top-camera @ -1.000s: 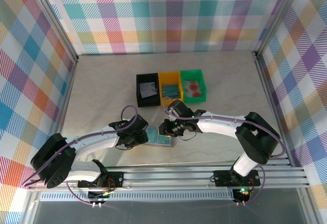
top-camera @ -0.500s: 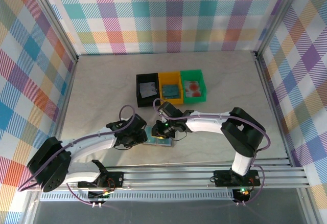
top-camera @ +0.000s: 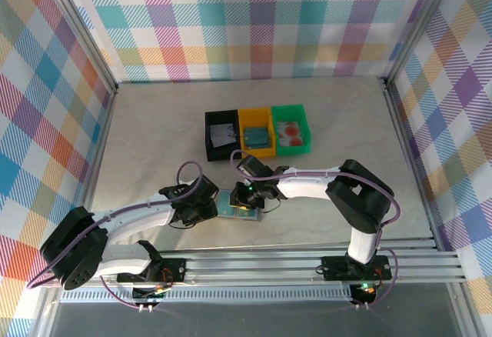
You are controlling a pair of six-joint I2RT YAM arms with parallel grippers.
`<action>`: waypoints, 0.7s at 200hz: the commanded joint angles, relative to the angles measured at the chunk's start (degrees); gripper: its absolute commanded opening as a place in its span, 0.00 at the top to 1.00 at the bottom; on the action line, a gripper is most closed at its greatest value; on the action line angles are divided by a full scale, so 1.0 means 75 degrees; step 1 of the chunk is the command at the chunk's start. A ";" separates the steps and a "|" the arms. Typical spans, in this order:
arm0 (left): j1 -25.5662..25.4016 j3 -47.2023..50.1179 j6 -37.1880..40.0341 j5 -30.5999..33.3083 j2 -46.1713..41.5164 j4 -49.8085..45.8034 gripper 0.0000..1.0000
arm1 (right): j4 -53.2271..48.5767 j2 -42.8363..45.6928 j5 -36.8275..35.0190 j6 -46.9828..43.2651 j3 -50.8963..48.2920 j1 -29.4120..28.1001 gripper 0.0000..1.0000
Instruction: Take the credit cards out of the card holder
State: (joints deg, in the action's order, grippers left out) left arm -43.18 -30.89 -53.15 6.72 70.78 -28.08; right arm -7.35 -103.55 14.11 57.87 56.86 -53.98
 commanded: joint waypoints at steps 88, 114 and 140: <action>0.0080 0.0240 -0.0121 -0.0572 0.0850 0.0634 0.42 | 0.0273 -0.0191 0.0166 -0.0052 0.0245 -0.0153 0.76; 0.0075 0.0240 -0.0121 -0.0659 0.0965 0.0702 0.41 | -0.0065 -0.0262 -0.0127 0.0003 0.0274 -0.0162 0.77; 0.0079 0.0264 -0.0109 -0.0795 0.1123 0.0811 0.42 | -0.0183 -0.0222 -0.0348 0.0007 0.0269 -0.0163 0.78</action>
State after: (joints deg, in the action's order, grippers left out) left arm -43.00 -31.83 -53.12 6.90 74.37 -28.42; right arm -6.31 -104.44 13.58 57.87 57.78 -54.83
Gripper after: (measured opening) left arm 0.584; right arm 0.228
